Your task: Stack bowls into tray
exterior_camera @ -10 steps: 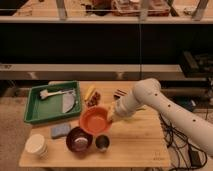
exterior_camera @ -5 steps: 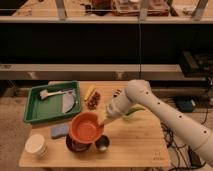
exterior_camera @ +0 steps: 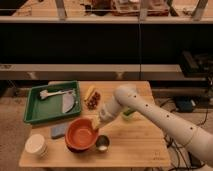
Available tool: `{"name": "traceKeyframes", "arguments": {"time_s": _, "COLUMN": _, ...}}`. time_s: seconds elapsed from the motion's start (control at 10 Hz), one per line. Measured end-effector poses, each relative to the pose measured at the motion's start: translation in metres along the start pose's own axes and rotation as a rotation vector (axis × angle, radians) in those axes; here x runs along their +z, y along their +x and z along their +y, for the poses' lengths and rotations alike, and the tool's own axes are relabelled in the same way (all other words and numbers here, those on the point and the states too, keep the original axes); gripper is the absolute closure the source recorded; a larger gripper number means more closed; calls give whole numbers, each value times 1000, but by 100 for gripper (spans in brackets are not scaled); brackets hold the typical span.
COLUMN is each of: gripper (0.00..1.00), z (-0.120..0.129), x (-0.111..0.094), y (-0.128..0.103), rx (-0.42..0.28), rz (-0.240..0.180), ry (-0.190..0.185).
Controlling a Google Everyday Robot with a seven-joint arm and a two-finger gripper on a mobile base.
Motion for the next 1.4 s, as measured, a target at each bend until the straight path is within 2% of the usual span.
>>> {"name": "traceKeyframes", "arguments": {"time_s": 0.1, "gripper": 84, "z": -1, "x": 7, "y": 2, "rx": -6, "rz": 1, "ry": -6}}
{"name": "traceKeyframes", "arguments": {"time_s": 0.2, "gripper": 71, "z": -2, "x": 13, "y": 3, "rx": -5, "rz": 6, "ry": -21}}
{"name": "traceKeyframes", "arguments": {"time_s": 0.5, "gripper": 44, "z": -3, "x": 18, "y": 7, "rx": 9, "rz": 16, "ry": -49}}
{"name": "traceKeyframes", "arguments": {"time_s": 0.6, "gripper": 32, "z": -6, "x": 19, "y": 9, "rx": 8, "rz": 15, "ry": -58}}
{"name": "traceKeyframes", "arguments": {"time_s": 0.7, "gripper": 25, "z": -8, "x": 19, "y": 10, "rx": 8, "rz": 15, "ry": -62}}
{"name": "traceKeyframes", "arguments": {"time_s": 0.8, "gripper": 20, "z": -10, "x": 17, "y": 11, "rx": 11, "rz": 16, "ry": -66}}
{"name": "traceKeyframes", "arguments": {"time_s": 1.1, "gripper": 20, "z": -11, "x": 5, "y": 15, "rx": 57, "rz": 38, "ry": -73}}
{"name": "traceKeyframes", "arguments": {"time_s": 1.4, "gripper": 20, "z": -11, "x": 5, "y": 15, "rx": 58, "rz": 36, "ry": -73}}
